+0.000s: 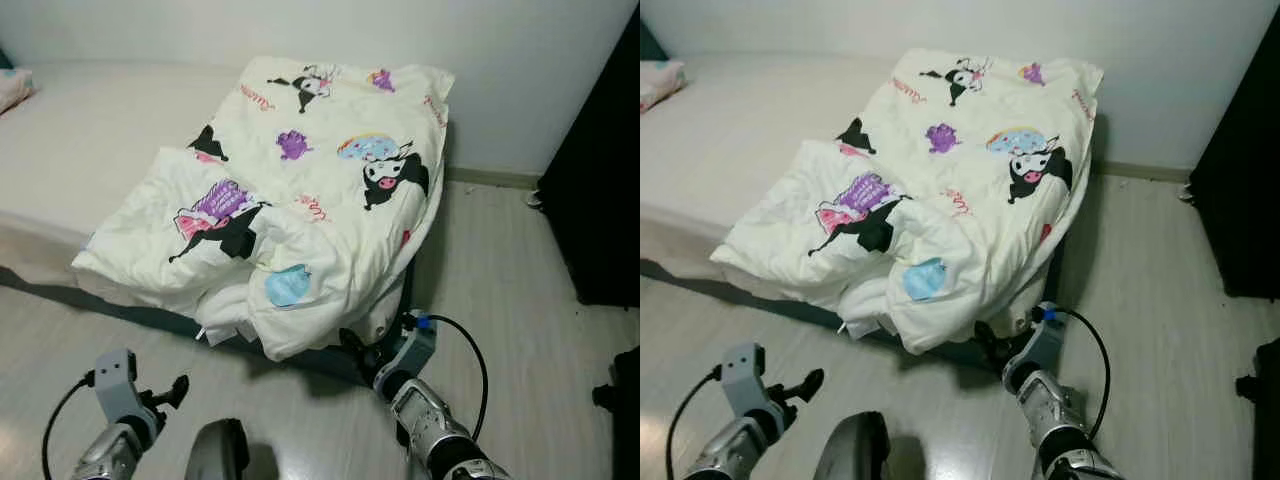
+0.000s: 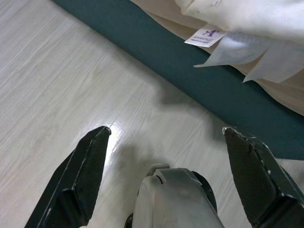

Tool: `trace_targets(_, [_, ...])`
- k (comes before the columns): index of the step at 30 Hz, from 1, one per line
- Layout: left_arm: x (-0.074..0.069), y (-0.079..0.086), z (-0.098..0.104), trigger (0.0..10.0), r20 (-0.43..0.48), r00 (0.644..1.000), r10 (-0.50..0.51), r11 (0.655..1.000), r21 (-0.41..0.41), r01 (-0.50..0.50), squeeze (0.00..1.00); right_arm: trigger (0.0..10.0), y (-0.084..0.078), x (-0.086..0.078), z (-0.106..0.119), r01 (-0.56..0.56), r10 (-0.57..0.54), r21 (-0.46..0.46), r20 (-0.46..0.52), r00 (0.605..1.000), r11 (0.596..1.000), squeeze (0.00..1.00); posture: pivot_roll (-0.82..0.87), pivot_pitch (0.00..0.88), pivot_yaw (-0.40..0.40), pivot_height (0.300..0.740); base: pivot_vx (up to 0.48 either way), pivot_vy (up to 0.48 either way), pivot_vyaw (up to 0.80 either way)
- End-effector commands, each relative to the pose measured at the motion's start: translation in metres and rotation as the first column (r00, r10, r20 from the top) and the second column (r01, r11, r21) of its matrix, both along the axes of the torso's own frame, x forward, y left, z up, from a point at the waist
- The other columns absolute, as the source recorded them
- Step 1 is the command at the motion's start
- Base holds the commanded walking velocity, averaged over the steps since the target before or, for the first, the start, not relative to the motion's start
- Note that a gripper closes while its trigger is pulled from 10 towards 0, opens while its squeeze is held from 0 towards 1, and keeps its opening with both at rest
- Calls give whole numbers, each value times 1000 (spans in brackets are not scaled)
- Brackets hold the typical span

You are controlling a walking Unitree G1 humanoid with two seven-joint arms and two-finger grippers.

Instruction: Clean up the room

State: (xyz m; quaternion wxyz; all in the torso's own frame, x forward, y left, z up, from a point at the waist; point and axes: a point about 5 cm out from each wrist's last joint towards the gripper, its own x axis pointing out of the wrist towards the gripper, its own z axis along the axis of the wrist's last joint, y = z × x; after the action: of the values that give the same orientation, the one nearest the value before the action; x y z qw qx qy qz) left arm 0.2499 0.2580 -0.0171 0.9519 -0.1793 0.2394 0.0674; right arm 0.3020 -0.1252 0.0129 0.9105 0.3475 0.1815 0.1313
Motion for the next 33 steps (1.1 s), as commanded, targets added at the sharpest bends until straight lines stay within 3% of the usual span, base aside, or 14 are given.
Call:
trace_targets(1, [-7,11,0,10000,4,1000,15,1000,8,-15,0,10000,15,0,7,-118,117,13,91,989,993,0,165,275,87,445,0,0,0])
trace_targets(3, [-8,13,1,10000,14,1000,9,1000,10,-10,0,10000,23,0,11,-197,201,-44,123,972,979,0,176,286,90,445,0,0,0])
trace_targets(5, [-10,16,1,10000,17,1000,6,1000,15,-6,0,10000,24,3,12,-203,211,-72,118,970,976,0,194,298,95,445,0,0,0])
trace_targets(12, [-19,21,0,10000,18,1000,-8,1000,29,8,0,10000,28,12,22,-213,220,-67,143,965,975,0,227,326,103,445,0,0,0])
trace_targets(17, [-25,28,2,10000,34,999,-14,999,38,12,0,10000,14,21,24,-98,108,-119,84,991,988,0,256,354,107,445,0,0,0])
trace_targets(20, [-27,31,3,10000,41,999,-20,999,47,18,0,10000,2,24,26,-5,12,-79,88,996,997,0,265,360,110,445,0,0,0])
trace_targets(24, [-27,32,4,10000,43,999,-31,998,53,29,0,10000,-1,24,26,4,2,-58,103,995,998,0,275,370,119,445,0,0,0])
trace_targets(33, [-33,35,5,10000,34,998,-57,997,61,54,0,10000,-5,11,10,13,-10,-77,33,999,997,0,283,395,135,445,0,0,0])
